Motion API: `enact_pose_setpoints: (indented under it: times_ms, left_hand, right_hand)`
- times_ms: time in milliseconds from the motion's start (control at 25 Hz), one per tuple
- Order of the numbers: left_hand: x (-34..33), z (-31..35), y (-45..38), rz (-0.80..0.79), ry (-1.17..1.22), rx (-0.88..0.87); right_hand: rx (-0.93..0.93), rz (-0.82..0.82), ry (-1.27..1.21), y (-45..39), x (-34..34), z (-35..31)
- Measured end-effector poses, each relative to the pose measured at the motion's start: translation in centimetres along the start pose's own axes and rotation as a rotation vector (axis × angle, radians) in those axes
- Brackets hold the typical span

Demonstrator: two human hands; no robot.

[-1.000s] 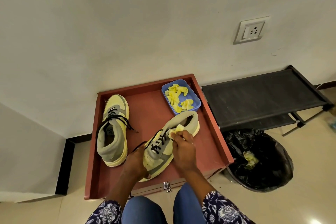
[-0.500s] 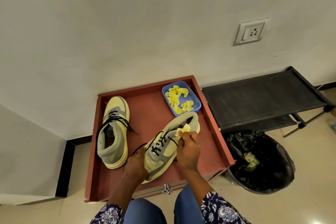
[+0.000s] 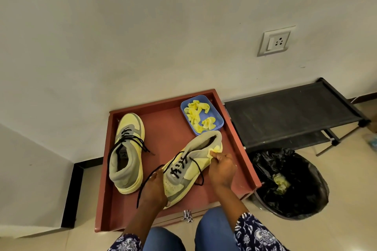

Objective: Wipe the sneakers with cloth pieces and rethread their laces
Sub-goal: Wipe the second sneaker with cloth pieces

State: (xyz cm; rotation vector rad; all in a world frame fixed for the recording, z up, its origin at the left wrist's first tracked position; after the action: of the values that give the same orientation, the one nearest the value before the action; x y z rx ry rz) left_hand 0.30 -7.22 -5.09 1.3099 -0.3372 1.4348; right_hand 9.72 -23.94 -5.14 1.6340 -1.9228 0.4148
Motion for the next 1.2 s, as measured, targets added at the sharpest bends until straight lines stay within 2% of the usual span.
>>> enact_pose_setpoints:
  times_ms: [80, 160, 280, 400, 600, 960, 1120, 1200]
  left_hand:
    - [-0.2, 0.2, 0.2, 0.021, -0.018, 0.002]
    - [-0.1, 1.2, 0.7, 0.057, 0.082, -0.018]
    - [1.1, 4.8, 1.1, 0.185, 0.386, -0.241]
    - [1.9, 8.4, -0.5, 0.243, 0.400, -0.374]
    - [1.9, 8.9, -2.8, 0.260, 0.254, -0.353]
    - [2.4, 7.3, -1.4, 0.300, 0.240, -0.312]
    - [2.5, 7.1, -1.0, 0.313, 0.285, -0.360]
    - [2.2, 7.3, -1.1, 0.325, 0.324, -0.324]
  right_hand:
    - [-0.096, -0.001, -0.104, -0.4, 0.6, -0.3]
    - [-0.152, -0.037, -0.189, -0.6, 1.4, -0.1]
    - [-0.173, -0.082, -0.252, -0.5, 2.9, 0.4]
    - [-0.184, -0.119, -0.287, -0.5, 3.8, 0.7]
    - [-0.125, -0.178, -0.292, -0.6, 4.5, 1.1]
    - [-0.158, -0.198, -0.343, -0.1, 2.4, 0.0]
    - [-0.087, -0.177, -0.235, 0.9, 0.7, -0.6]
    - [-0.010, -0.131, -0.145, 1.9, 0.1, -1.2]
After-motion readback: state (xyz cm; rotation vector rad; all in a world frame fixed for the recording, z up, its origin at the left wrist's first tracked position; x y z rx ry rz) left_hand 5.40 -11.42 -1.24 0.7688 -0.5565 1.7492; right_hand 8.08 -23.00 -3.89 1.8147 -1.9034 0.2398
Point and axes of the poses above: each hand's wrist, its own y-axis away from the middle knuckle, its own x-axis out of the back of the hand, z = x × y, the point moved 1 cm from there along -y, towards the middle knuckle, and after that the axes turned 4 degrees about y, right-handed, at the moved point
